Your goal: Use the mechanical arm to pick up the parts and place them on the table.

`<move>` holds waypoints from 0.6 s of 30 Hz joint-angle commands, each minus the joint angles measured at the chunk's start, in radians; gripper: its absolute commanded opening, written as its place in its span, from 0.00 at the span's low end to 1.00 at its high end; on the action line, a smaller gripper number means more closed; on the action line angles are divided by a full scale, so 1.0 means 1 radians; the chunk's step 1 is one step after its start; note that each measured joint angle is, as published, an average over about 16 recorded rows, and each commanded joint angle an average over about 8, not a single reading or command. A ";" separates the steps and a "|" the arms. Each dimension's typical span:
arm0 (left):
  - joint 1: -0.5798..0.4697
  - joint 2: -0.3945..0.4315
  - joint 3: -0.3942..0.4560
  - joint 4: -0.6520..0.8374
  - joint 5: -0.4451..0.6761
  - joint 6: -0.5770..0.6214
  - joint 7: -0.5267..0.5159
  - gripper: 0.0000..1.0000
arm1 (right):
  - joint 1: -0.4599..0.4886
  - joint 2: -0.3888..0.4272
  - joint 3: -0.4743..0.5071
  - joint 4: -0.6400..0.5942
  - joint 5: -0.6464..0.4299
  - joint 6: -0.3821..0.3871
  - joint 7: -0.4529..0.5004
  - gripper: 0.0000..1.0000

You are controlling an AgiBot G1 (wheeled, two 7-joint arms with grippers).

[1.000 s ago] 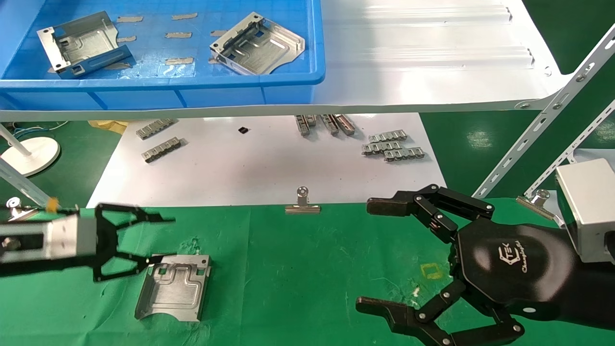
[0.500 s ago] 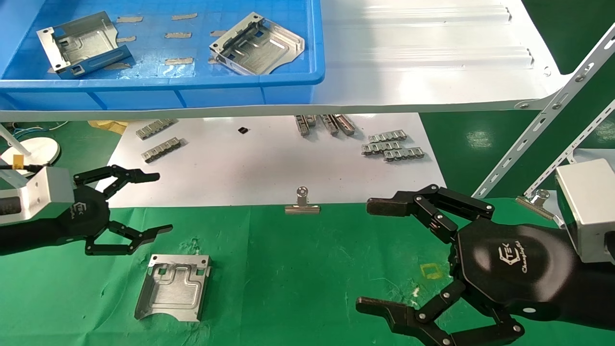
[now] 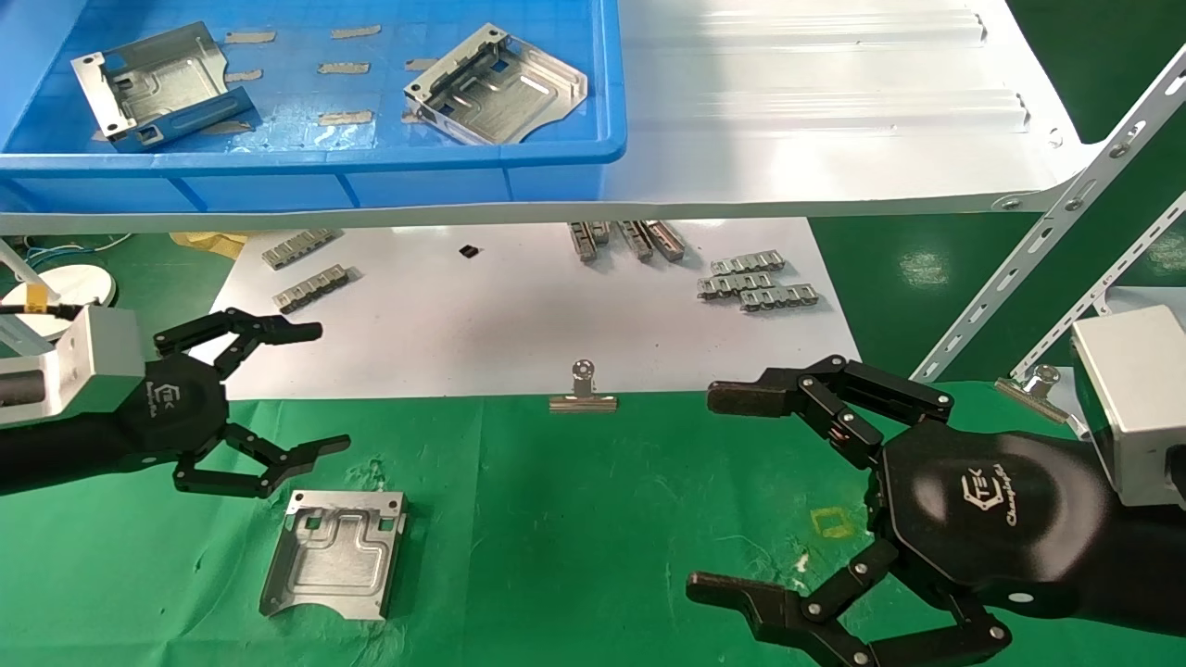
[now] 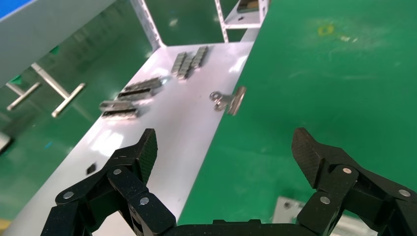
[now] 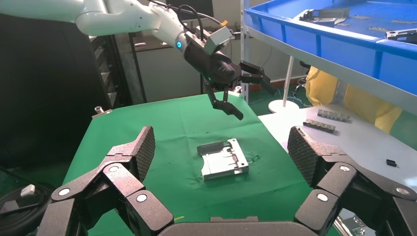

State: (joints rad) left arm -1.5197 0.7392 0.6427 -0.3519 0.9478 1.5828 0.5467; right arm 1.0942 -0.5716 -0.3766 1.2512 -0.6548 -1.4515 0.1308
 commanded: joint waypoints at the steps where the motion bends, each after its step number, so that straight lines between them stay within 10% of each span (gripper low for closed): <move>1: 0.018 -0.005 -0.015 -0.037 -0.009 -0.004 -0.030 1.00 | 0.000 0.000 0.000 0.000 0.000 0.000 0.000 1.00; 18: 0.169 -0.048 -0.137 -0.353 -0.082 -0.033 -0.278 1.00 | 0.000 0.000 0.000 0.000 0.000 0.000 0.000 1.00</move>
State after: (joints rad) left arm -1.3511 0.6907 0.5052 -0.7049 0.8656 1.5498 0.2686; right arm 1.0942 -0.5715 -0.3767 1.2512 -0.6547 -1.4515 0.1308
